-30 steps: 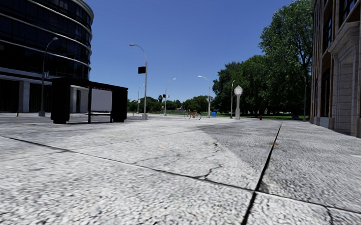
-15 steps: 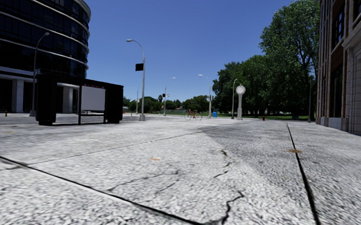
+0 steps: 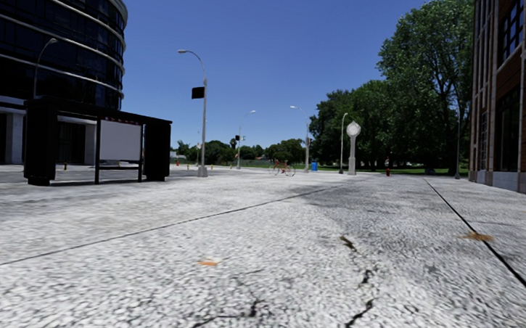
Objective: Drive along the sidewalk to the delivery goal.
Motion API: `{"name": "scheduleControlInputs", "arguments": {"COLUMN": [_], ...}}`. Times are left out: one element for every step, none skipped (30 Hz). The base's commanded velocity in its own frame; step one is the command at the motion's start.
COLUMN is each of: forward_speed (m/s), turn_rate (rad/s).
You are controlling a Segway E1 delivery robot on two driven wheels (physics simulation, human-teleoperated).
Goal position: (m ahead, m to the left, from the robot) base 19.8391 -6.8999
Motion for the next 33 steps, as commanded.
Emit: {"name": "scheduleControlInputs", "arguments": {"forward_speed": [2.0,2.0,2.0,2.0,2.0,2.0,2.0,2.0,2.0,2.0,2.0,2.0,2.0,2.0,2.0,2.0,2.0,2.0,2.0,2.0,2.0,2.0,2.0,2.0,2.0,2.0,2.0,2.0,2.0,2.0,2.0,2.0,2.0], "turn_rate": [-0.21,-0.22,-0.22,-0.22,-0.22,-0.23,-0.23,-0.23,-0.23,-0.23,-0.24,-0.24,-0.24,-0.26,-0.26,-0.26,-0.26,-0.26,-0.26,-0.26,-0.26,-0.26,-0.26,-0.26,-0.26,-0.26,-0.26,-0.26,-0.26,-0.26,-0.26,-0.25,-0.1]}}
